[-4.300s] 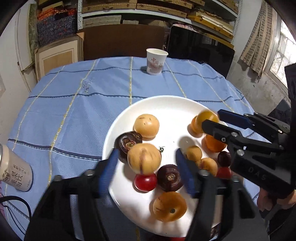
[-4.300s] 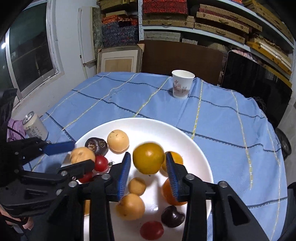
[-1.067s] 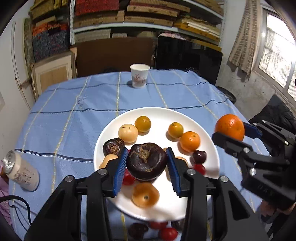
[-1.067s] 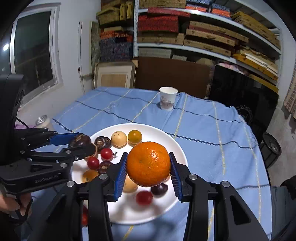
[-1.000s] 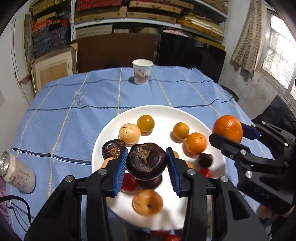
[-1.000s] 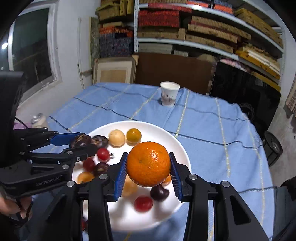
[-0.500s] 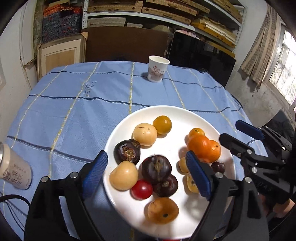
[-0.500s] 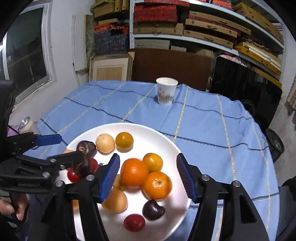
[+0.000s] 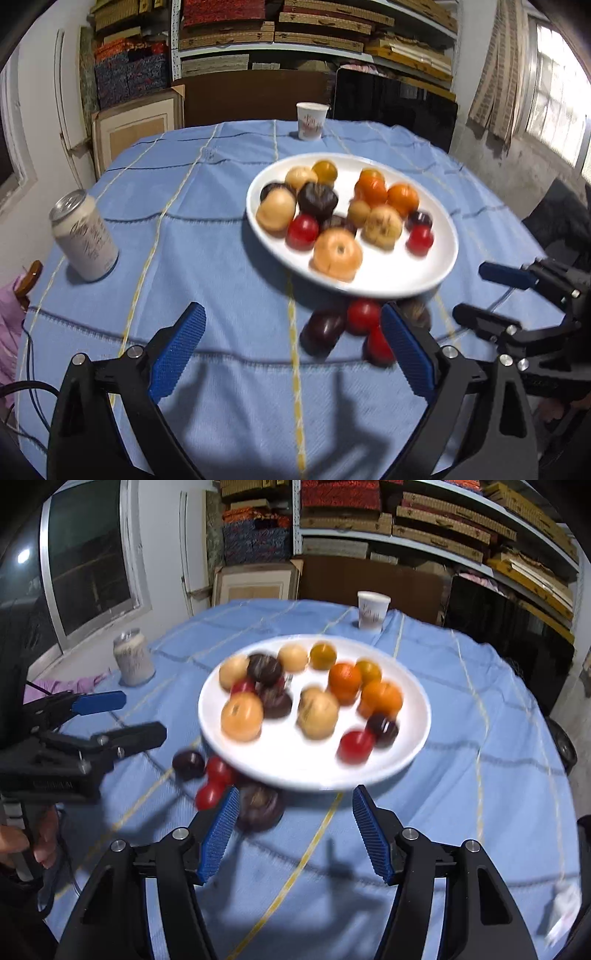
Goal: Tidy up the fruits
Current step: 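Withdraw both open tools from the plate back toward the remaining fruits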
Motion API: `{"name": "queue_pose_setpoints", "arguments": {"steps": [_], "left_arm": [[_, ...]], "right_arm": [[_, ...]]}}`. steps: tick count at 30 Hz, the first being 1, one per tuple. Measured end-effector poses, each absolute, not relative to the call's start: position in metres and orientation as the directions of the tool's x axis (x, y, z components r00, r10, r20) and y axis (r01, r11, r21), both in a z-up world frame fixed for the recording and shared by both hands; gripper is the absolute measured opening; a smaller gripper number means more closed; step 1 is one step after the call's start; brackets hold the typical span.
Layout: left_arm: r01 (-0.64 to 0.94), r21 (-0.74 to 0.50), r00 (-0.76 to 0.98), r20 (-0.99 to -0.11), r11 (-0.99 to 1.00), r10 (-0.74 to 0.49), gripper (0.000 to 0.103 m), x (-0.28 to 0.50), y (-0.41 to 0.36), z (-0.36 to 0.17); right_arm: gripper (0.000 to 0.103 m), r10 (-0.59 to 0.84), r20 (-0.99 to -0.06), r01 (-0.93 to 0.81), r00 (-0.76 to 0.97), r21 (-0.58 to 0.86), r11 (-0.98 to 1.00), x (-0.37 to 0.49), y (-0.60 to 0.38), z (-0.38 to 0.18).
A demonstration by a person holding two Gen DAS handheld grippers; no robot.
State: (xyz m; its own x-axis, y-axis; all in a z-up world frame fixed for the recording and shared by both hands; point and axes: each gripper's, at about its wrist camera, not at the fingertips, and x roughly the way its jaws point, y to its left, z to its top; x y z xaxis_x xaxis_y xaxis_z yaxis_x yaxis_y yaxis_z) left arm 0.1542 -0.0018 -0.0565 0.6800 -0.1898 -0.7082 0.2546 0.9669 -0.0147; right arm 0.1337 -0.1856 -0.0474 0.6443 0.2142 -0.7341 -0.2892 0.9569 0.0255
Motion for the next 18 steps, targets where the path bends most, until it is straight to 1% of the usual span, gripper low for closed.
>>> {"name": "queue_pose_setpoints", "arguments": {"steps": [1, 4, 6, 10, 18], "left_arm": [[0.249, 0.003, 0.683, -0.710, 0.969, -0.173, 0.093, 0.150, -0.002, -0.063], [0.235, -0.004, 0.687, -0.706, 0.972, -0.169, 0.093, 0.145, 0.002, -0.070], [0.213, 0.009, 0.705, -0.693, 0.977, -0.148, 0.093, 0.143, 0.005, -0.071], [0.203, 0.000, 0.702, -0.697, 0.979, -0.145, 0.093, 0.146, 0.009, -0.074], [0.195, -0.027, 0.697, -0.700, 0.980, -0.158, 0.093, 0.149, 0.015, -0.074]], "right_arm": [[0.064, 0.215, -0.738, -0.284, 0.640, 0.033, 0.958, 0.132, -0.184, -0.052], [0.064, 0.186, -0.760, -0.247, 0.622, 0.034, 0.968, 0.136, -0.180, -0.067], [0.064, 0.173, -0.765, -0.232, 0.620, 0.032, 0.972, 0.139, -0.179, -0.070], [0.064, 0.161, -0.769, -0.216, 0.619, 0.030, 0.976, 0.142, -0.178, -0.073], [0.064, 0.209, -0.772, -0.222, 0.600, 0.091, 0.971, 0.152, -0.175, -0.073]]}}
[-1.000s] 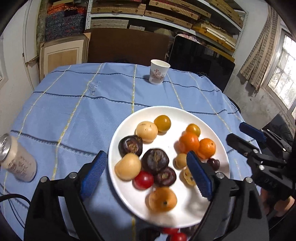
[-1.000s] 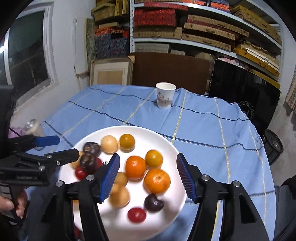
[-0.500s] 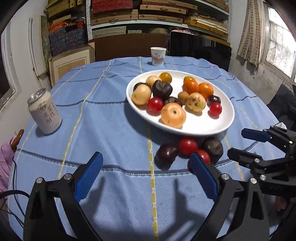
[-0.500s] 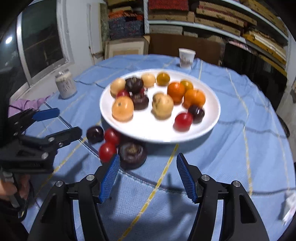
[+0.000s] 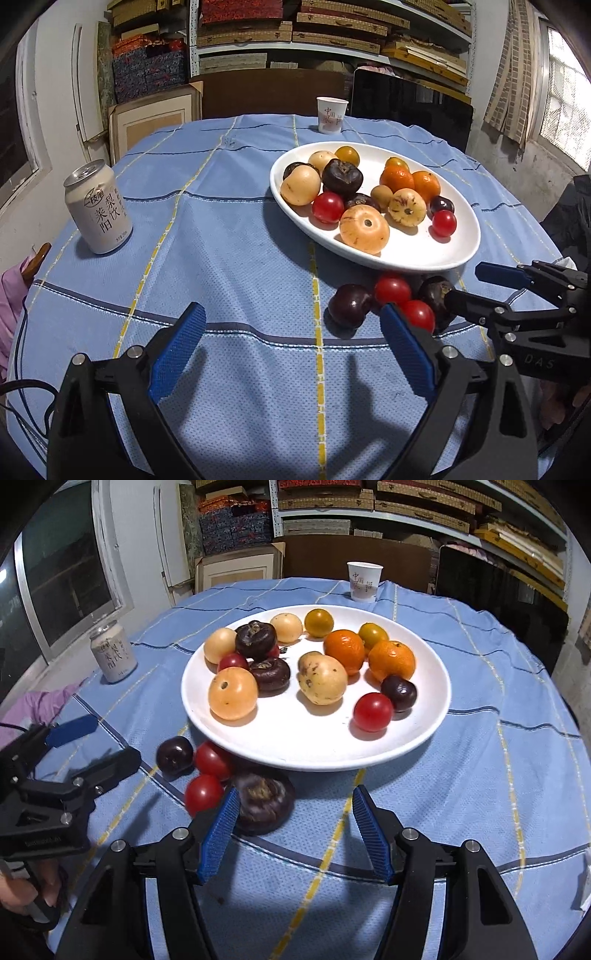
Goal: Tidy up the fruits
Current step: 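Withdraw both open tools from the plate back toward the remaining fruits, then grasp a dark brown fruit with the right tool while the left tool grasps a dark plum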
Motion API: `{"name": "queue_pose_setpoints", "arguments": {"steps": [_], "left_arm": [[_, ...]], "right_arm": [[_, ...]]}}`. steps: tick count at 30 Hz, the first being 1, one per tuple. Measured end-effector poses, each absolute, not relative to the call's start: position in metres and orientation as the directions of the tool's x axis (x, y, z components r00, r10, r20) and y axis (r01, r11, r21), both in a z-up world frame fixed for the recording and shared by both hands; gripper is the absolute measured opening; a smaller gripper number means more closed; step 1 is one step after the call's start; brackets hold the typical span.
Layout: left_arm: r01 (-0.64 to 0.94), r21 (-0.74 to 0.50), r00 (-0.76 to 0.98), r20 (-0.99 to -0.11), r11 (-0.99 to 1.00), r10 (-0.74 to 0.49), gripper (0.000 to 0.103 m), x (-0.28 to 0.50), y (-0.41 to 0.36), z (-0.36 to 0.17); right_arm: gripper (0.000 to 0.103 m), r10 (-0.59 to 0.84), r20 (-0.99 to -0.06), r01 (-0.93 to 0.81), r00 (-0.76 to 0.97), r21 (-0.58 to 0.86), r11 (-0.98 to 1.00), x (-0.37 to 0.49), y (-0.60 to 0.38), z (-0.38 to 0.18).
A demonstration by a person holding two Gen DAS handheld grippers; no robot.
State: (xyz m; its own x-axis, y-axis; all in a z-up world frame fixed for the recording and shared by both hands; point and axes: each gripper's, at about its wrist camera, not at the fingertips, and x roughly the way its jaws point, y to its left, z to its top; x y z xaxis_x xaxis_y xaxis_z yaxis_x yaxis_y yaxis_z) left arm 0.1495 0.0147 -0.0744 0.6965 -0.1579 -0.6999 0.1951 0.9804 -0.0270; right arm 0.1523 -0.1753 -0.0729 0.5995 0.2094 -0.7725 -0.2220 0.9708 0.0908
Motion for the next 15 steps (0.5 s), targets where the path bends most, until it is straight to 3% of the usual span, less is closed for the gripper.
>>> {"name": "queue_pose_setpoints", "arguments": {"steps": [8, 15], "left_arm": [[0.198, -0.028, 0.694, -0.702, 0.980, -0.160, 0.093, 0.150, 0.015, -0.074], [0.188, -0.053, 0.694, -0.699, 0.981, -0.171, 0.093, 0.151, 0.020, -0.073]], "right_arm": [[0.065, 0.208, -0.785, -0.226, 0.584, 0.089, 0.970, 0.164, -0.165, -0.077], [0.065, 0.164, -0.786, -0.262, 0.596, 0.002, 0.965, 0.153, -0.157, -0.075]]}}
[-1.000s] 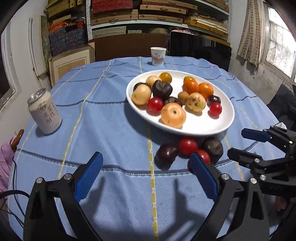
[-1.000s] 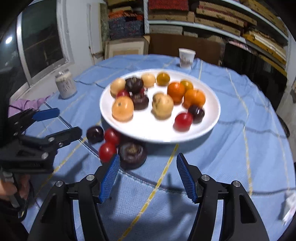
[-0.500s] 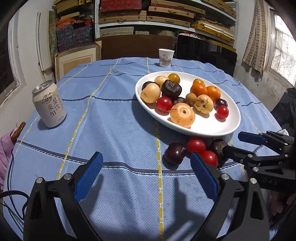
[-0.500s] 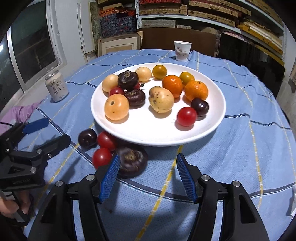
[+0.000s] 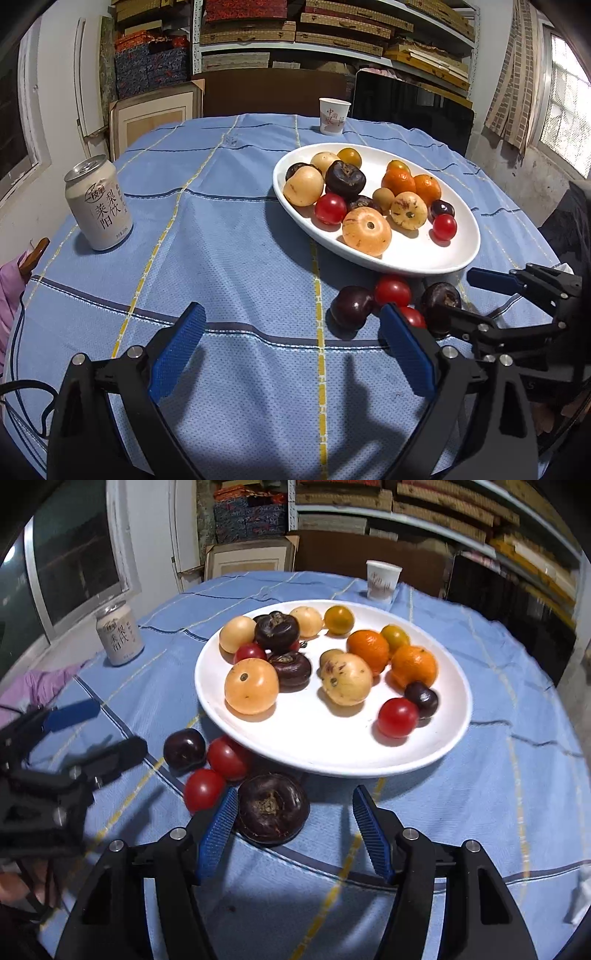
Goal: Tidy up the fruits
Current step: 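Grasp a dark brown fruit with the right tool while the left tool grasps a dark plum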
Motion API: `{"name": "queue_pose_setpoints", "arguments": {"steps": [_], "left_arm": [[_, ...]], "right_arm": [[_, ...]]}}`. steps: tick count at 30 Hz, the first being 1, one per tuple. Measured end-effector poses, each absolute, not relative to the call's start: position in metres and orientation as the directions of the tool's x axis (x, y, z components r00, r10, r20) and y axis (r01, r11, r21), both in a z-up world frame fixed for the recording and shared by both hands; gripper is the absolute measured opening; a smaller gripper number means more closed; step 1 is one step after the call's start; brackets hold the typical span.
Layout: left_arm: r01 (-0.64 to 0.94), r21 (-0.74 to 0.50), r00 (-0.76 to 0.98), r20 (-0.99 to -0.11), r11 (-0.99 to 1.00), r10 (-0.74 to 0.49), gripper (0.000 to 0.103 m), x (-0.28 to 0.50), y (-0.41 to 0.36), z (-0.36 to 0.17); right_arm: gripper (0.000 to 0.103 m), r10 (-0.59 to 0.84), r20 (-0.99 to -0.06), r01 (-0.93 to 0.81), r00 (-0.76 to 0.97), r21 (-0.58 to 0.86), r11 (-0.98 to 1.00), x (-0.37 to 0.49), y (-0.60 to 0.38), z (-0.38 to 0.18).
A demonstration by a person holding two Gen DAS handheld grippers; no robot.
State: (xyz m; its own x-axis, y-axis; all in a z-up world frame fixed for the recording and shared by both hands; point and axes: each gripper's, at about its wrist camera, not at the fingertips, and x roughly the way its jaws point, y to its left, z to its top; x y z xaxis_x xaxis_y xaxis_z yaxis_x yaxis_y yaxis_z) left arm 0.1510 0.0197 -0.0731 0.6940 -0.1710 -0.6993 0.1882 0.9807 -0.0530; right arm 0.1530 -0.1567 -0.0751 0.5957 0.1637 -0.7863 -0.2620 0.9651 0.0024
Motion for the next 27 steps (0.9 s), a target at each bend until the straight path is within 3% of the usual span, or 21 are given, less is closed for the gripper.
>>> {"name": "queue_pose_setpoints", "arguments": {"steps": [6, 10, 17, 18, 19, 27], "left_arm": [[0.186, -0.065, 0.688, -0.704, 0.980, -0.177, 0.093, 0.153, 0.021, -0.074], [0.186, -0.068, 0.688, -0.704, 0.980, -0.179, 0.093, 0.153, 0.022, -0.075], [0.179, -0.078, 0.683, -0.708, 0.981, -0.181, 0.093, 0.155, 0.024, -0.076], [0.181, -0.077, 0.681, -0.709, 0.981, -0.181, 0.093, 0.155, 0.024, -0.077], [0.182, -0.075, 0.681, -0.710, 0.980, -0.181, 0.093, 0.156, 0.023, -0.077], [0.229, -0.003, 0.661, -0.733, 0.973, -0.158, 0.093, 0.157, 0.007, -0.082]], "right_arm": [[0.065, 0.100, -0.785, -0.216, 0.611, -0.044, 0.975, 0.139, -0.174, -0.071], [0.065, 0.153, -0.772, -0.239, 0.616, 0.001, 0.971, 0.138, -0.174, -0.066], [0.064, 0.122, -0.806, -0.270, 0.579, -0.048, 0.962, 0.156, -0.148, -0.085], [0.056, 0.114, -0.811, -0.272, 0.575, -0.058, 0.961, 0.159, -0.145, -0.088], [0.042, 0.116, -0.810, -0.276, 0.575, -0.058, 0.959, 0.160, -0.143, -0.090], [0.041, 0.131, -0.785, -0.290, 0.606, -0.064, 0.955, 0.132, -0.151, -0.082]]}}
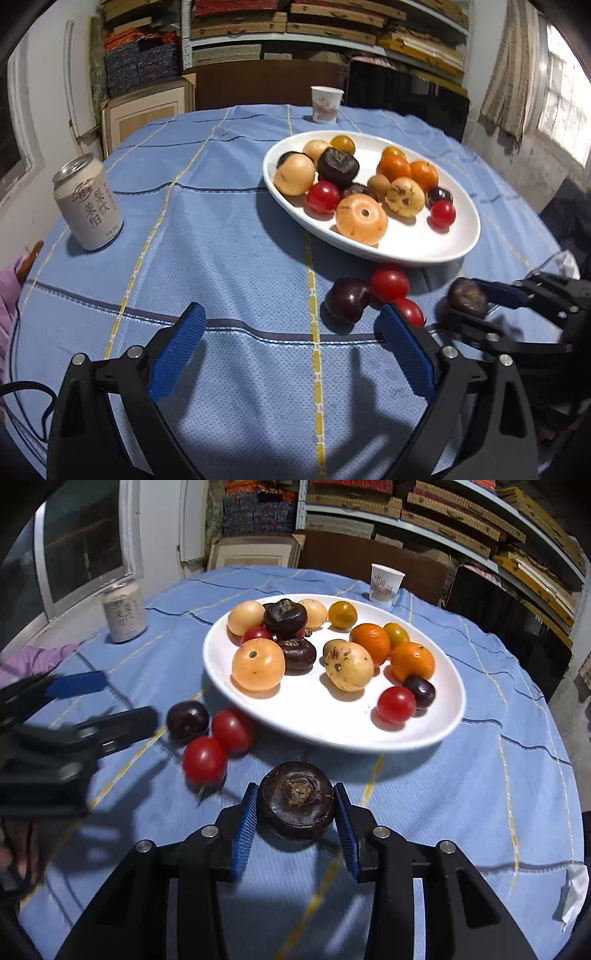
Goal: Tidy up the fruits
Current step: 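Grasp a dark brown fruit with the right tool while the left tool grasps a dark plum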
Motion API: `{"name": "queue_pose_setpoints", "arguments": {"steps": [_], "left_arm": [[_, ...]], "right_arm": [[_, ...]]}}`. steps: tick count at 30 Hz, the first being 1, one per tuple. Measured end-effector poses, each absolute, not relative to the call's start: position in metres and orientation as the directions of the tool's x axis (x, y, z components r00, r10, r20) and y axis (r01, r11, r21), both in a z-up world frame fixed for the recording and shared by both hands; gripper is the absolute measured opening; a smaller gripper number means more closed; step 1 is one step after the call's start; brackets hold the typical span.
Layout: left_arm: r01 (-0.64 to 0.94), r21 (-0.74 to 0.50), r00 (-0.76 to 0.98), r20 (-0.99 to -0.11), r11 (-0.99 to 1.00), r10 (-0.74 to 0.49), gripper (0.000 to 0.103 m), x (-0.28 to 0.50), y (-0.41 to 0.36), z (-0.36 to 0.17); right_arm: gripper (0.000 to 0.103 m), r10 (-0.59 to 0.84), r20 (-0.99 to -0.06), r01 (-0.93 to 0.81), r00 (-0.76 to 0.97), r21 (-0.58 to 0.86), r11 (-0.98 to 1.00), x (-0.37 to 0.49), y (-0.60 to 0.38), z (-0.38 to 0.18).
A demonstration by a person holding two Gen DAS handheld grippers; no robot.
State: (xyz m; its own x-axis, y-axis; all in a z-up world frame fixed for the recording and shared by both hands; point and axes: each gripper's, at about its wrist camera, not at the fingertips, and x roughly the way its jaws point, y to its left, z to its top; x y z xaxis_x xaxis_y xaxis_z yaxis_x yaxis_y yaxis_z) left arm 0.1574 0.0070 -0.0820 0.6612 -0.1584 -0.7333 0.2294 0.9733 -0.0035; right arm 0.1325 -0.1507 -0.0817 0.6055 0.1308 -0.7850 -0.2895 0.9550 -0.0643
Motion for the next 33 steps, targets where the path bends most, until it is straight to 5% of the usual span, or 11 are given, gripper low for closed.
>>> {"name": "queue_pose_setpoints", "arguments": {"steps": [9, 13, 23, 28, 33], "left_arm": [[0.372, 0.066, 0.653, -0.728, 0.926, -0.210, 0.093, 0.141, -0.041, -0.079], [0.376, 0.050, 0.598, -0.776, 0.925, -0.201, 0.065, 0.153, -0.053, -0.090], [0.414, 0.085, 0.636, -0.739, 0.906, -0.221, 0.053, 0.135, -0.057, -0.086], [0.445, 0.011, 0.614, -0.732, 0.895, -0.296, 0.036, 0.130, -0.050, -0.082], [0.467, 0.068, 0.620, -0.736, 0.882, -0.272, 0.036, 0.125, -0.064, -0.085]], "right_arm": [[0.042, 0.199, -0.773, -0.237, 0.603, 0.064, 0.969, 0.117, -0.184, -0.081], [0.041, 0.191, -0.775, -0.212, 0.602, 0.076, 0.974, 0.119, -0.188, -0.082], [0.041, 0.209, -0.748, -0.199, 0.630, 0.104, 0.974, 0.109, -0.203, -0.076], [0.042, 0.224, -0.739, -0.192, 0.636, 0.130, 0.973, 0.109, -0.211, -0.076], [0.043, 0.247, -0.727, -0.197, 0.640, 0.156, 0.968, 0.109, -0.215, -0.074]]}}
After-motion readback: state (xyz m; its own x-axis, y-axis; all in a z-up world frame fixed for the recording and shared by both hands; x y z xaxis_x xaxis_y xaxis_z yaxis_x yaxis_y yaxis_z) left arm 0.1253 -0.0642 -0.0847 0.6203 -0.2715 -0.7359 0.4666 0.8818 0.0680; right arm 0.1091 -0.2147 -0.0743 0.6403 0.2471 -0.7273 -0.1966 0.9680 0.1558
